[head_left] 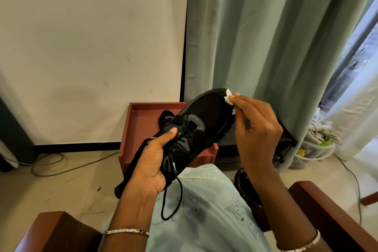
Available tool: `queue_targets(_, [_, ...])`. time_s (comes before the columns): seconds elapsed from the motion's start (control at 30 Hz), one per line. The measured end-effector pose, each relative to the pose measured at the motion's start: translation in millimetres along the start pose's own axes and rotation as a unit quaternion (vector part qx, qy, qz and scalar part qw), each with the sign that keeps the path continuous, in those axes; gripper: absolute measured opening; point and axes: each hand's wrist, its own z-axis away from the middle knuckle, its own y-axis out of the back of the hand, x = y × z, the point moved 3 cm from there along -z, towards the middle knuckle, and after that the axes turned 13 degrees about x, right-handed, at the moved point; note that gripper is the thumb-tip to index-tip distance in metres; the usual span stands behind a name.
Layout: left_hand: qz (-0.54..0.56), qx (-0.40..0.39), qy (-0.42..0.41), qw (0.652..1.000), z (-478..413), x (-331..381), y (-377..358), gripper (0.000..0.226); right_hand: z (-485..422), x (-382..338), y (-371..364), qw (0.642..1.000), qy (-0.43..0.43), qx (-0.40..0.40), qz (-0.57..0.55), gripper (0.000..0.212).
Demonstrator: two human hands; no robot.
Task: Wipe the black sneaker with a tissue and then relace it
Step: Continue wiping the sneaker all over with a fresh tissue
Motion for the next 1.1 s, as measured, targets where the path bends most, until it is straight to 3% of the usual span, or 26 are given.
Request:
queue_targets(0.3, [0.004,0.016,0.016,1.000,-3.3,-2.6,2.9,0.018,49.8,-2.8,14.6,0.998,-0.048,-0.032,-0.018,0.022])
queue_targets(0.53, [0.004,0.013,0.013,1.000,-5.2,-7.0,-2.7,0.026,30.0,-9.2,9.1,0.999,-0.034,-0.021,-0.013,0.021])
queue_targets(0.8, [0.002,-0.002,-0.018,1.000,-13.1,-8.8,3.4,0.037,52.5,-21.2,2.3,0.995,-0.002,-0.100,-0.002,0.021])
queue_targets(1.0, [-0.013,0.003,-0.052,0.999,-13.2,-10.7,0.3,0.038,29.8,-2.8,0.8,0.997,-0.062,-0.032,0.016,0.022])
queue_targets(1.1, [-0.033,0.026,-0.081,0.996,-14.7,-10.1,2.5,0.041,45.4,-21.6,-0.7,0.996,-0.057,-0.062,0.001,0.024])
